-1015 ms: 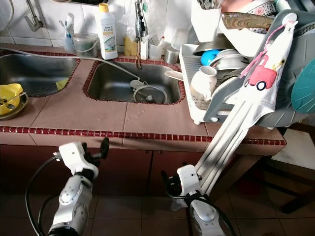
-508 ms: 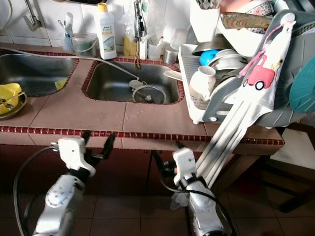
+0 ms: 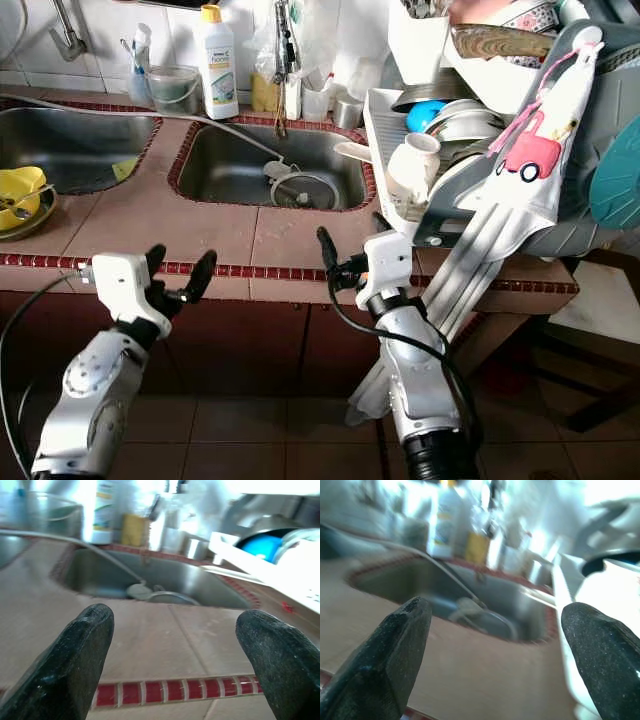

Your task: Kitchen organization

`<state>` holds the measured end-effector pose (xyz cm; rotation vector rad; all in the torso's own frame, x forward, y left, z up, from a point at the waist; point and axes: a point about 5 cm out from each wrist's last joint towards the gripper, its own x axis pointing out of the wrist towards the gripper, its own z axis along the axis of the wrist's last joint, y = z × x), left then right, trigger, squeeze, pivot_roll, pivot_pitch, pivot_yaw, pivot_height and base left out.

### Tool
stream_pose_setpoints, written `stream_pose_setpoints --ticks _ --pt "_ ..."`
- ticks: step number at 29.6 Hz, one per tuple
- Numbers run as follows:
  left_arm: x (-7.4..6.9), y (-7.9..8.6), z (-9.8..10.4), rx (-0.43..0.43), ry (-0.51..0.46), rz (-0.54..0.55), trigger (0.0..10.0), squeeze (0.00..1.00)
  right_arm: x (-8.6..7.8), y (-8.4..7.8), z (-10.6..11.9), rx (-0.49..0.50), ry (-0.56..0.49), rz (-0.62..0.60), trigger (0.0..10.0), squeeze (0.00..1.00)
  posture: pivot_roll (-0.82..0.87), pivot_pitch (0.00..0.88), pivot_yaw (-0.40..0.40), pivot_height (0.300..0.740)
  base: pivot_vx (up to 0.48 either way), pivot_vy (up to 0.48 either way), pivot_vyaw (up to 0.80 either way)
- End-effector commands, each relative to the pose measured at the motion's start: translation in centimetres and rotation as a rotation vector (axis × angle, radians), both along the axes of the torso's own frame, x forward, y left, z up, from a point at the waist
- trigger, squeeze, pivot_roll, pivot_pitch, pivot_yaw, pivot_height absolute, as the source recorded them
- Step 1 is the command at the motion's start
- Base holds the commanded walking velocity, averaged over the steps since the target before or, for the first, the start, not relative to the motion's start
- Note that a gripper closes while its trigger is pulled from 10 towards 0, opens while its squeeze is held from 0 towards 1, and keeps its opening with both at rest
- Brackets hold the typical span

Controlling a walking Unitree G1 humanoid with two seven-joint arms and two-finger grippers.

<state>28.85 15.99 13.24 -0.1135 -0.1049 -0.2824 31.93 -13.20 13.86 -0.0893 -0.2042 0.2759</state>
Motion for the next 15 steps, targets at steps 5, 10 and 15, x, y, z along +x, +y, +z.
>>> stream_pose_setpoints --ticks 5,10,15 --pt "0.73 -0.23 1.05 0.024 -0.027 0.007 10.0 0.00 0.99 -1.29 1.19 -0.041 0.015 -0.082 10.0 0.00 -0.14 0.000 -0.093 0.740 0.000 0.000 0.00" --pt "1.00 -0.29 1.12 0.057 -0.041 0.041 10.0 0.00 0.77 -0.87 1.57 -0.011 -0.007 -0.076 10.0 0.00 -0.15 0.000 -0.085 0.740 0.000 0.000 0.00" --pt "0.85 -0.76 1.22 0.002 -0.038 0.038 10.0 0.00 0.12 -0.56 1.52 -0.012 -0.027 -0.072 10.0 0.00 -0.16 0.000 -0.077 0.740 0.000 0.000 0.00"
